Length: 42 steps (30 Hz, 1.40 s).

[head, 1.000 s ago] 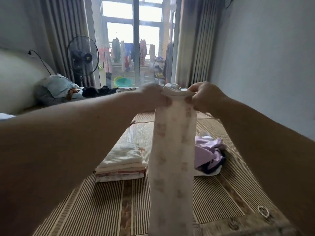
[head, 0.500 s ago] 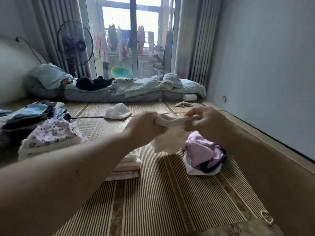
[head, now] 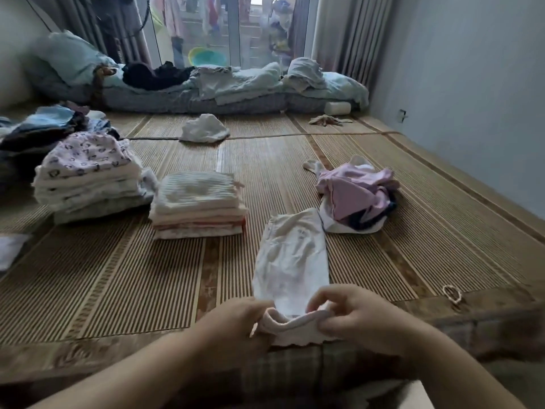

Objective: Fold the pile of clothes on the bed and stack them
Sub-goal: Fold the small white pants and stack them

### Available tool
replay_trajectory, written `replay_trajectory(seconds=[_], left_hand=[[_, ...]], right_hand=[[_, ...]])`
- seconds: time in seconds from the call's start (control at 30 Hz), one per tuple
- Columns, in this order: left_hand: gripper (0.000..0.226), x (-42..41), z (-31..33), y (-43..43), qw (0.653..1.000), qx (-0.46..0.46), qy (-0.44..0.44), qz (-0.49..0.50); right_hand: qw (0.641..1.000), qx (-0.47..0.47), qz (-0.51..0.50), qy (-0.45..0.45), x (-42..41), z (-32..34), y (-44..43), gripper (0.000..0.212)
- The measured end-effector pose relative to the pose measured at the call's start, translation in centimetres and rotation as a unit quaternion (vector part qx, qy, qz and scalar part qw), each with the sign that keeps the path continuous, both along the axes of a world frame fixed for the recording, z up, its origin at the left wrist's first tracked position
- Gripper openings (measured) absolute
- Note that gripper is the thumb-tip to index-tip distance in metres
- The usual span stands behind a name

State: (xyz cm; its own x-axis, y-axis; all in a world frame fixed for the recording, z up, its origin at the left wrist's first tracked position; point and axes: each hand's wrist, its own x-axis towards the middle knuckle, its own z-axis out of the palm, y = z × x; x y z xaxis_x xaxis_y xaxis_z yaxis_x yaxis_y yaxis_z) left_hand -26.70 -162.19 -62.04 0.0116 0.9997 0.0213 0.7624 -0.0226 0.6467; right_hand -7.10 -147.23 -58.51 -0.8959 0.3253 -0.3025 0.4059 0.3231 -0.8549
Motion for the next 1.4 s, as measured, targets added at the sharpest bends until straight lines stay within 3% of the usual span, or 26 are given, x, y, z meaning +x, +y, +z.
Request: replay_trajectory(seconds=[0.1, 0.17, 0.23, 0.3, 0.37, 0.43, 0.57, 0.7, 0.77, 0.9, 1.03, 1.1, 1.2, 1.3, 1.4], left_hand=[[0.015, 0.0, 0.6, 1.0, 0.981, -0.009, -0.186, 0.049], [0.019, -0.5, 0.8, 3.0, 0.955, 0.015, -0.271, 0.116], [0.02, -1.2, 1.2, 5.8, 0.937, 0.035, -0.279, 0.207], [0.035, -1.9, 1.3, 8.2, 0.933, 0.027, -0.227, 0.278], [0.052, -2.6, 0.4, 9.2, 0.951, 0.009, -0.116, 0.285], [0.052, -2.7, -0.8, 8.7, 0.971, 0.017, 0.002, 0.239], [0.052, -3.0, -3.5, 6.1, 0.993, -0.016, 0.092, 0.067], [0.07, -4.2, -5.1, 4.5, 0.98, -0.055, 0.185, 0.046], [0.065, -4.5, -5.3, 4.5, 0.977, -0.052, 0.2, 0.059], [0.042, -4.3, -4.8, 4.5, 0.978, 0.017, 0.191, 0.087], [0.034, -2.8, -3.7, 3.5, 0.98, 0.115, 0.108, 0.121], [0.029, -1.9, -2.6, 3.0, 0.98, 0.105, -0.048, 0.16], [0.022, -1.4, -1.2, 3.2, 0.956, 0.1, -0.216, 0.173], [0.029, -1.7, 0.5, 5.9, 0.942, 0.107, -0.238, 0.209], [0.031, -3.2, 1.9, 10.8, 0.936, 0.079, -0.232, 0.254]], right_hand=[[0.992, -0.084, -0.057, 0.081, -1.2, -0.3, 1.1, 0.024], [0.976, -0.045, -0.156, 0.146, -2.6, -0.7, 1.9, 0.024], [0.949, 0.016, -0.261, 0.178, -4.0, -1.2, 2.6, 0.026], [0.931, 0.092, -0.319, 0.154, -4.6, -2.2, 3.3, 0.034], [0.925, 0.176, -0.316, 0.116, -4.1, -3.4, 3.9, 0.042], [0.933, 0.238, -0.247, 0.109, -3.1, -4.7, 4.2, 0.043], [0.971, 0.235, -0.05, 0.008, -2.1, -6.4, 4.8, 0.05], [0.954, 0.295, 0.03, -0.042, -2.1, -8.2, 5.4, 0.07], [0.942, 0.333, 0.021, -0.032, -2.1, -8.5, 5.5, 0.06], [0.908, 0.406, -0.038, 0.094, -1.9, -8.1, 5.3, 0.021], [0.942, 0.314, -0.045, 0.111, -2.4, -6.2, 4.6, 0.027], [0.972, 0.179, -0.063, 0.139, -2.4, -4.7, 4.1, 0.022], [0.978, 0.028, -0.099, 0.18, -2.9, -3.4, 4.4, 0.019], [0.963, -0.018, -0.179, 0.201, -4.8, -2.7, 5.6, 0.038], [0.933, -0.009, -0.305, 0.192, -7.2, -2.8, 7.2, 0.038]])
